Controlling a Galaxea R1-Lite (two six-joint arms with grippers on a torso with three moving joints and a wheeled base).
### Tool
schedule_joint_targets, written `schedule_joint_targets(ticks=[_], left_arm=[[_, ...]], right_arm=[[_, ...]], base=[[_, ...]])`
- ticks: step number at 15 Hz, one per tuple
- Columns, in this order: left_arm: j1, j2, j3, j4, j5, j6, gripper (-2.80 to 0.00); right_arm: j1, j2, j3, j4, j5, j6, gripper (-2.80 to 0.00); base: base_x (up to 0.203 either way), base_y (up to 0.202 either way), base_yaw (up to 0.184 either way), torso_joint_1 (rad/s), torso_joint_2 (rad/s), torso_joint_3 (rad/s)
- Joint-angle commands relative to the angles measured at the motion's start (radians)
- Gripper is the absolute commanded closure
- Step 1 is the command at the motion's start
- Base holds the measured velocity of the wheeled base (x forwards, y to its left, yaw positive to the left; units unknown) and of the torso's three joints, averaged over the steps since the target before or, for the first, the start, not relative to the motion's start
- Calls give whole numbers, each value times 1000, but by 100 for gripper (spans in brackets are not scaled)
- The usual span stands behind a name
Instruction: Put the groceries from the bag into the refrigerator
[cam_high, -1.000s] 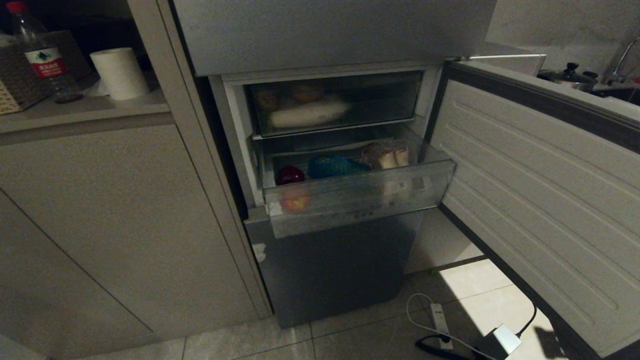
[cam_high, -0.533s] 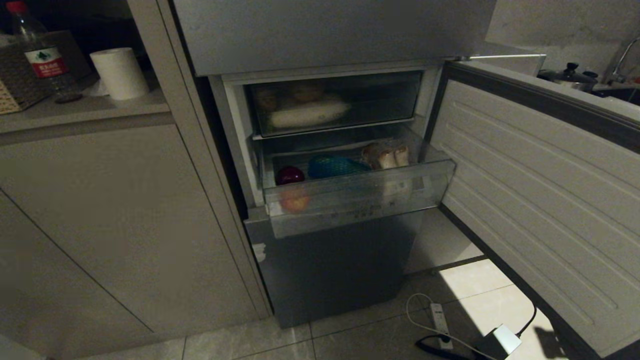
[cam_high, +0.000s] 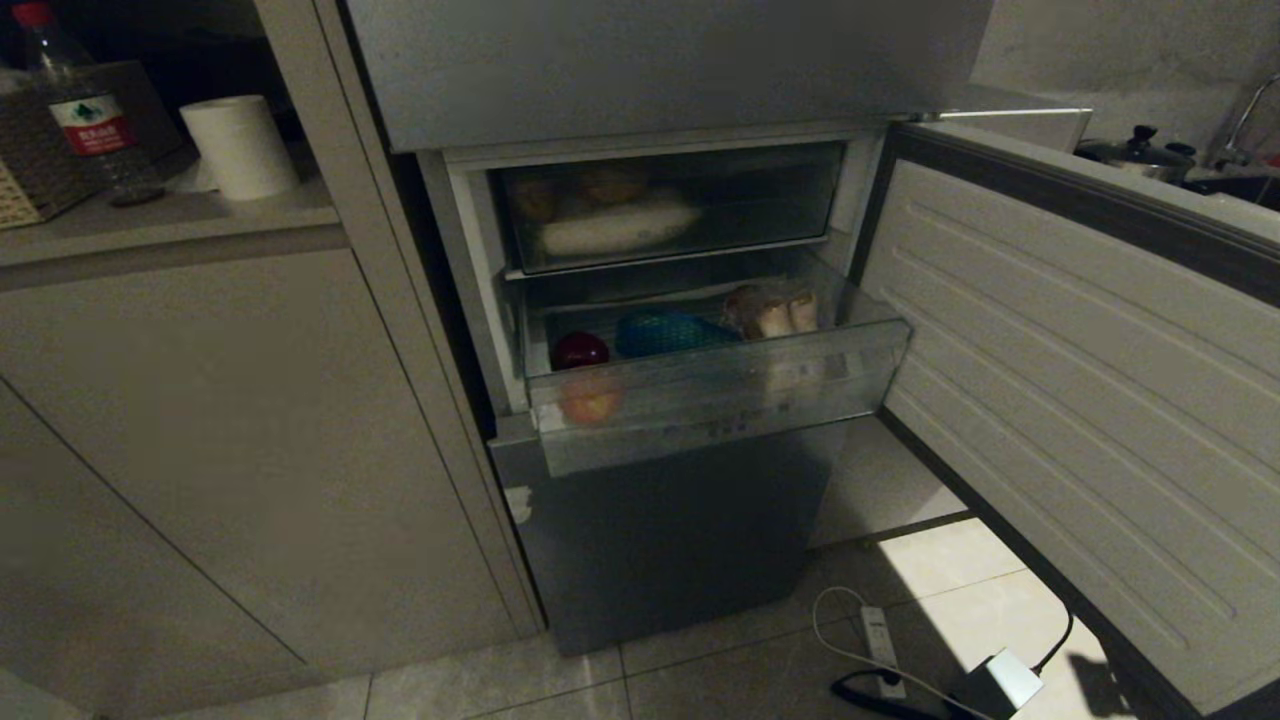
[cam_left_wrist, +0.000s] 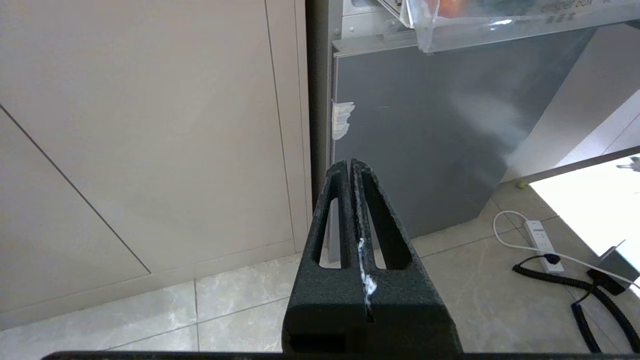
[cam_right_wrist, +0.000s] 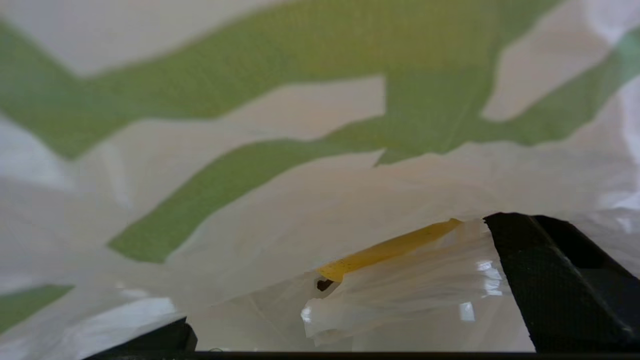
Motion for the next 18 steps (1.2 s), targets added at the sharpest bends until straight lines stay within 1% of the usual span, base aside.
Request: schedule_joint_targets(ticks=[1,2,3,4,9,12,14,18], left_arm=[[0,0,0,-1,0,0,0],[0,0,0,-1,0,0,0],[0,0,0,-1,0,0,0],[0,0,0,-1,0,0,0],[0,0,0,-1,0,0,0],[0,0,0,-1,0,0,0],[0,0,0,-1,0,0,0],[0,0,0,-1,0,0,0]], right_arm=[[1,8,-3,-1,1,-1,-280],[1,13,-4,-5,1,-1,-280],[1,14,-4,-16,-1,-1,-231],[1,14,-6,-18,-1,-1,0],[1,16,-15,-22,-1,-1,0],[8,-31,-9,-20,2,-1,0],[28,-84,26,-18,15,-1,0],[105,-190,116,-18,24,2,0]], base=[[0,0,0,0,0,0],[0,0,0,0,0,0],[0,0,0,0,0,0],[0,0,0,0,0,0],[0,0,0,0,0,0],[0,0,0,0,0,0],[0,0,0,0,0,0],[0,0,0,0,0,0]])
